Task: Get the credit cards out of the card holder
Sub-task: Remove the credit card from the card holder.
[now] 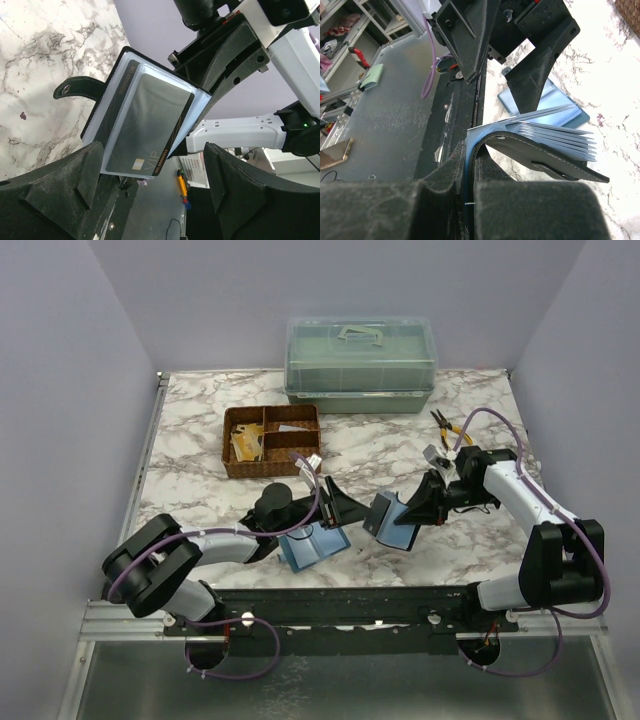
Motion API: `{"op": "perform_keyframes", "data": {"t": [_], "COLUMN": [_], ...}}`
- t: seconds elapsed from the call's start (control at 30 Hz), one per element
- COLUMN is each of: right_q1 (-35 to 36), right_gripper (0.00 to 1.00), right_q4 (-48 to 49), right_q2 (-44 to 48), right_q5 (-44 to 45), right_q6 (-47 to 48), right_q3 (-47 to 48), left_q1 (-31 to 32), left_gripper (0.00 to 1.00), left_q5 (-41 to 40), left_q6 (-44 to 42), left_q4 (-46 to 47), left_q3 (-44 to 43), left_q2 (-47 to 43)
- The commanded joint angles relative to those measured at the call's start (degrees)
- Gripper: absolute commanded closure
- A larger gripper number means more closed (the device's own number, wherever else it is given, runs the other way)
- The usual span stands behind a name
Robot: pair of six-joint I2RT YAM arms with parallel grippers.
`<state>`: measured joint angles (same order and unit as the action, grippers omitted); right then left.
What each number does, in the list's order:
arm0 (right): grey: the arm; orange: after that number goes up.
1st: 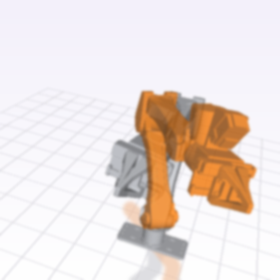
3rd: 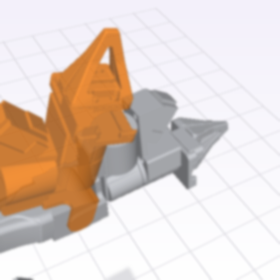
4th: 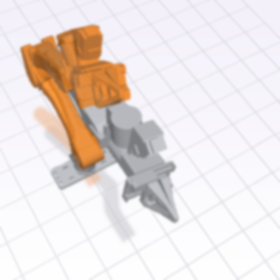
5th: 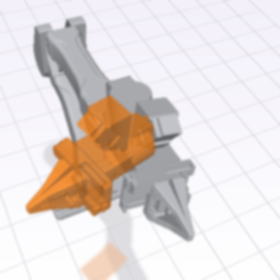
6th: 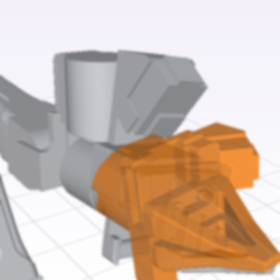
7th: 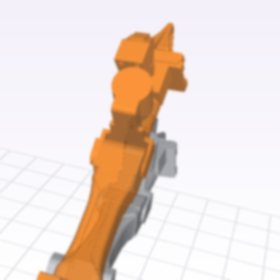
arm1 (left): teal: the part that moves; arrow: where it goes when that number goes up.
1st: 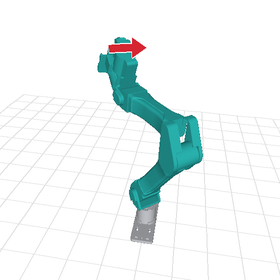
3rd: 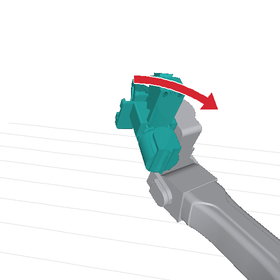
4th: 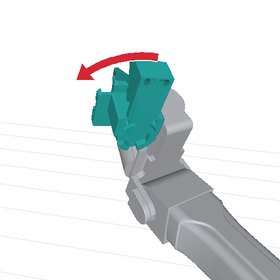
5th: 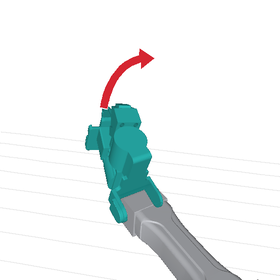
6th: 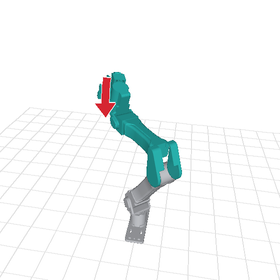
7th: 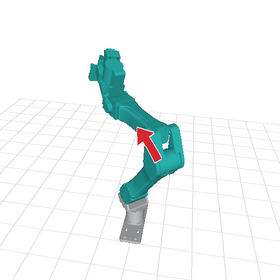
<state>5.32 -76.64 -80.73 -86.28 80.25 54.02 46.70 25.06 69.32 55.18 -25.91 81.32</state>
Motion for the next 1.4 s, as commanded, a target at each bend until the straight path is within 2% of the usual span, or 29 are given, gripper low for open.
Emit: {"op": "perform_keyframes", "data": {"t": [0.0, 0.23, 0.33, 0.4, 0.6, 0.9, 1.2, 1.37], "right_q1": [0.30, 0.30, 0.30, 0.31, 0.30, 0.33, 0.47, 0.83], "right_gripper": [1.00, 1.00, 1.00, 1.00, 1.00, 1.00, 1.00, 1.00], "right_q4": [-1.52, -0.54, 0.03, 1.25, 5.08, 11.34, 29.44, 31.65], "right_q2": [0.57, 0.61, 0.67, 0.74, 0.84, 1.13, 5.19, 4.94], "right_q5": [-6.55, -6.88, -6.81, -6.73, -6.07, -4.69, -0.34, 0.77], "right_q6": [2.31, 1.16, 0.47, -0.90, -4.99, -12.42, -32.83, -35.77], "right_q3": [0.52, 0.13, -0.10, -0.22, -0.88, -1.69, -5.96, -6.21], "left_q1": [0.23, 0.29, 0.27, 0.30, 0.23, 0.01, -1.00, -1.02], "left_gripper": [0.14, 0.18, 0.23, 0.31, 0.37, 0.38, 0.34, 0.34], "left_q5": [3.26, 4.35, 5.35, 5.93, 5.37, 4.83, 4.45, 5.44], "left_q6": [0.83, 2.64, 3.92, 4.79, 6.76, 7.85, 8.62, 8.73], "left_q4": [1.91, 4.73, 7.18, 8.31, 10.40, 11.30, 11.34, 11.32], "left_q3": [-1.07, -0.96, -1.11, -1.12, -0.02, 0.86, 2.24, 1.29], "left_q2": [1.28, 3.11, 3.66, 3.97, 2.94, 1.85, 0.22, 1.04]}}
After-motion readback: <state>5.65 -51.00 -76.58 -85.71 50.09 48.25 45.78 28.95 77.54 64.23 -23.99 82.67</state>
